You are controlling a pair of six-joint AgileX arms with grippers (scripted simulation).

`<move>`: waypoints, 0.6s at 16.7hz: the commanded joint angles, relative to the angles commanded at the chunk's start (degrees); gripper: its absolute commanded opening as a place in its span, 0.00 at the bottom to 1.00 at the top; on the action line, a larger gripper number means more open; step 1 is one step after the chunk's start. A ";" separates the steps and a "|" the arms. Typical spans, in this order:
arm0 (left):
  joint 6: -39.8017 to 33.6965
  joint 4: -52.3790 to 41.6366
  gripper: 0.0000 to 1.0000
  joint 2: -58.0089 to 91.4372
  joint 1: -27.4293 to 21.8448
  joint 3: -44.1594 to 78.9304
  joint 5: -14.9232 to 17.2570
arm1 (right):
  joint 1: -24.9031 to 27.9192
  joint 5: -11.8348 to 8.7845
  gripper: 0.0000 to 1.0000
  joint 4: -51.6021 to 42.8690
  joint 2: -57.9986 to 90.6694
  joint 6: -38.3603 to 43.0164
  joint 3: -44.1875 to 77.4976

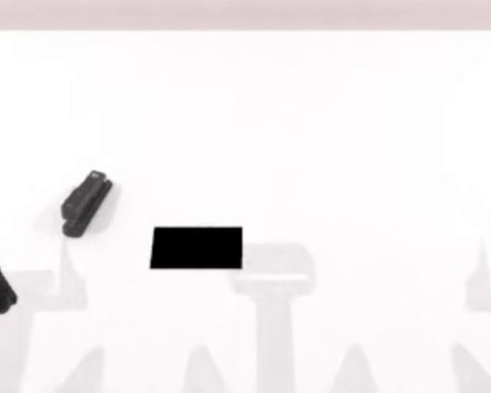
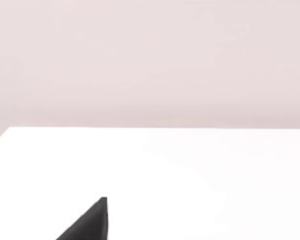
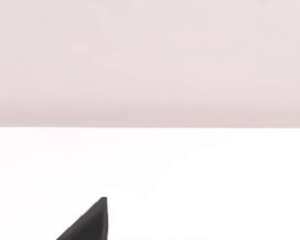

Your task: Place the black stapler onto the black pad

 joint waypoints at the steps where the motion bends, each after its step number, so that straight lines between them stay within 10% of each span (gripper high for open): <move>1: 0.00 0.00 1.00 0.00 0.00 0.00 0.00 | 0.00 0.00 1.00 0.00 0.00 0.00 0.00; 10: 1.64 -14.76 1.00 21.33 -2.25 20.95 0.35 | 0.00 0.00 1.00 0.00 0.00 0.00 0.00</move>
